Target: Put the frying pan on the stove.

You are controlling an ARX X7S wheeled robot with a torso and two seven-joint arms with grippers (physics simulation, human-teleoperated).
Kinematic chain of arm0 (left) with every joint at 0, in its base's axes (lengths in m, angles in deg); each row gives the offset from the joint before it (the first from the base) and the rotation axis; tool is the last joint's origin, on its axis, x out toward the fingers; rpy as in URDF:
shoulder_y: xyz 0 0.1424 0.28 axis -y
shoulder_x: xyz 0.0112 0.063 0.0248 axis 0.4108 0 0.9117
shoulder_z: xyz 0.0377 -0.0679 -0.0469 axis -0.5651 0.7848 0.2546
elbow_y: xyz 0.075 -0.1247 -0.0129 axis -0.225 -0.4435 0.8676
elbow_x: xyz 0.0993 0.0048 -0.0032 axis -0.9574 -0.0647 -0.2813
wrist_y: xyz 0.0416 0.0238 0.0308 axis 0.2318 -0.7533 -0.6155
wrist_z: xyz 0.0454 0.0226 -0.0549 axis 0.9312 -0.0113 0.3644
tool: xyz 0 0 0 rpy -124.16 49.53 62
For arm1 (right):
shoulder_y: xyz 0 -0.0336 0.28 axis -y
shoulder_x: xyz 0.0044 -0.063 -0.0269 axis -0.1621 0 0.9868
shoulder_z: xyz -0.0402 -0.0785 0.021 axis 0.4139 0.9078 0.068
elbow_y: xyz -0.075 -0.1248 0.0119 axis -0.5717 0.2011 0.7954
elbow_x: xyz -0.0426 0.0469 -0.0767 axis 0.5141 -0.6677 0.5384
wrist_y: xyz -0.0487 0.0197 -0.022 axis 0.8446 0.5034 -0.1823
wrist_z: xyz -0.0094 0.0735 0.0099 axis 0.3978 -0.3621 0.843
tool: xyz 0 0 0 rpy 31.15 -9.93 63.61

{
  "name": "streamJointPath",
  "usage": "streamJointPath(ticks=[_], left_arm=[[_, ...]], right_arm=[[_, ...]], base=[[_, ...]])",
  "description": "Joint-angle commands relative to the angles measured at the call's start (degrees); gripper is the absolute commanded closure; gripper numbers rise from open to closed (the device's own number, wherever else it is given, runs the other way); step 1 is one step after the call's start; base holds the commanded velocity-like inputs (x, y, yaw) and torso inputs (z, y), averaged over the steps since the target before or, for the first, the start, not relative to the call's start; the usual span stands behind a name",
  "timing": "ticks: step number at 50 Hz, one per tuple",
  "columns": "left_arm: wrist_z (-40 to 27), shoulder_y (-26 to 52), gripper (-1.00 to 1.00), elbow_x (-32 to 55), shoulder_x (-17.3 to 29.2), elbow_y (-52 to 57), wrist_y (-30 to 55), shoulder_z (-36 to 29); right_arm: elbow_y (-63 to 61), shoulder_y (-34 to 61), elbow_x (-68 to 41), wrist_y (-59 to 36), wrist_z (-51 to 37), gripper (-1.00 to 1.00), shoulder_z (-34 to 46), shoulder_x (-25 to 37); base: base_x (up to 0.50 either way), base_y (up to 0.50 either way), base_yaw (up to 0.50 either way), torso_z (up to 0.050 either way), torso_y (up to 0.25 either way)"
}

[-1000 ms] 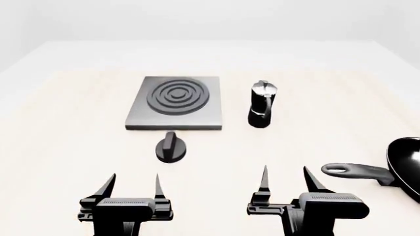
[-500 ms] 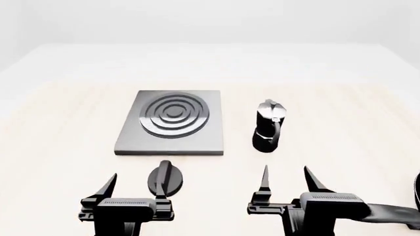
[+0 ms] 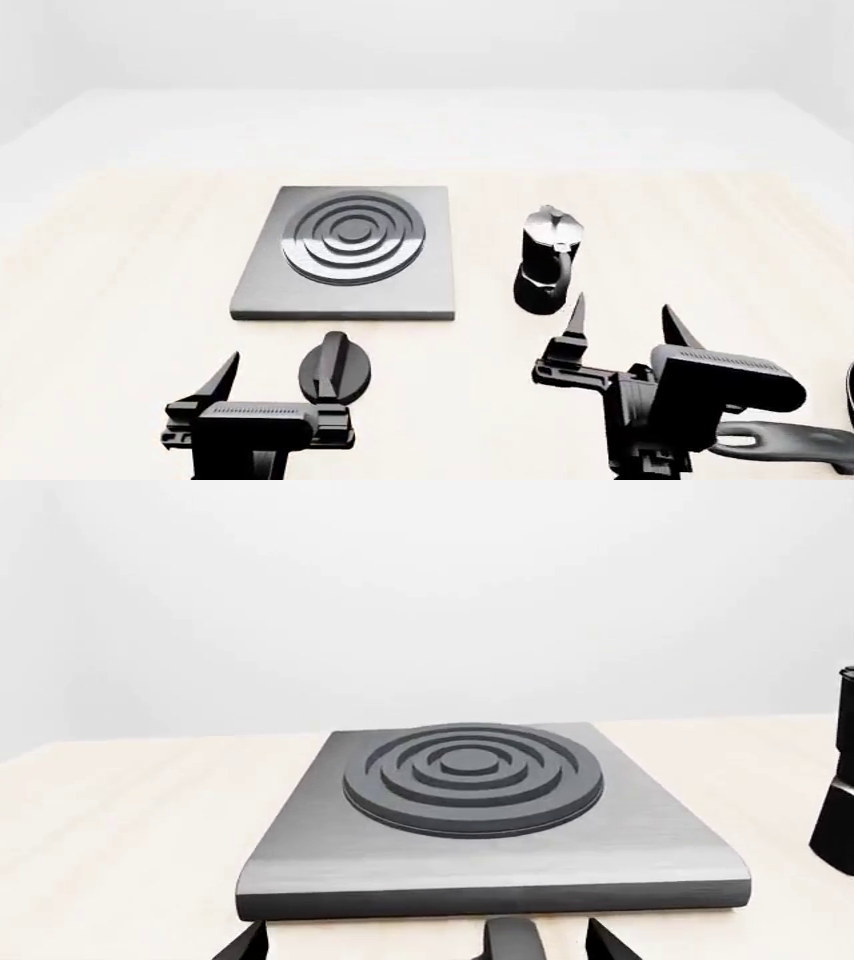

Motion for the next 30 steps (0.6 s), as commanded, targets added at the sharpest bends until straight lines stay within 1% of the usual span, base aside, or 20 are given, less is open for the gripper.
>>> streamJointPath(ticks=[1, 4, 7, 9, 10, 14, 17, 22, 23, 30], left_arm=[[-0.49, -0.03, -1.00, 0.30, 0.46, 0.26, -0.01, -0.38], [-0.57, 0.01, -1.00, 0.43, 0.53, 0.23, -0.06, -0.49], [-0.69, 0.07, -1.00, 0.52, 0.61, 0.18, -0.10, -0.57], [-0.76, 0.12, -1.00, 0.67, 0.65, 0.16, -0.08, -0.58], [-0.79, 0.13, -1.00, 0.71, 0.67, 0.16, -0.10, -0.61], [-0.96, 0.10, -1.00, 0.79, 0.80, 0.12, -0.31, -0.69], [-1.19, 0.14, -1.00, 0.65, 0.85, 0.01, -0.43, -0.84], [-1.40, 0.01, -1.00, 0.33, 1.02, -0.05, -0.81, -1.28], [-1.40, -0.04, -1.00, 0.42, 1.04, 0.08, -0.78, -1.31], [-1.70, -0.03, -1.00, 0.85, 1.22, 0.18, -0.95, -1.28]], right_arm=[[-2.10, 3.45, 0.00, -4.22, -6.39, -1.00, -3.48, -1.20], [-0.80, 4.06, 2.59, -3.40, -9.56, -1.00, -3.66, -1.88], [0.21, 4.94, 2.96, -3.74, -12.53, -1.00, -4.80, -3.32], [1.05, 5.59, 5.21, -4.15, -15.96, -1.00, -4.92, -4.34], [1.46, 5.67, 3.32, -3.34, -15.70, -1.00, -5.75, -5.06], [3.39, 6.91, 9.21, -2.21, -21.20, -1.00, -3.58, -5.50], [4.19, 7.52, 9.17, -2.66, -24.35, -1.00, -3.48, -6.92], [5.16, 8.04, 8.41, -1.77, -26.16, -1.00, -2.36, -6.53], [5.80, 8.51, 9.06, -1.54, -28.06, -1.00, -2.60, -6.94], [7.80, 9.08, 5.71, 1.50, -32.42, -1.00, -3.60, -7.14]], base=[[0.00, 0.00, 0.00, 0.000, 0.000], [0.00, 0.00, 0.00, 0.000, 0.000], [0.00, 0.00, 0.00, 0.000, 0.000], [0.00, 0.00, 0.00, 0.000, 0.000], [0.00, 0.00, 0.00, 0.000, 0.000], [0.00, 0.00, 0.00, 0.000, 0.000], [0.00, 0.00, 0.00, 0.000, 0.000], [0.00, 0.00, 0.00, 0.000, 0.000], [0.00, 0.00, 0.00, 0.000, 0.000], [0.00, 0.00, 0.00, 0.000, 0.000]])
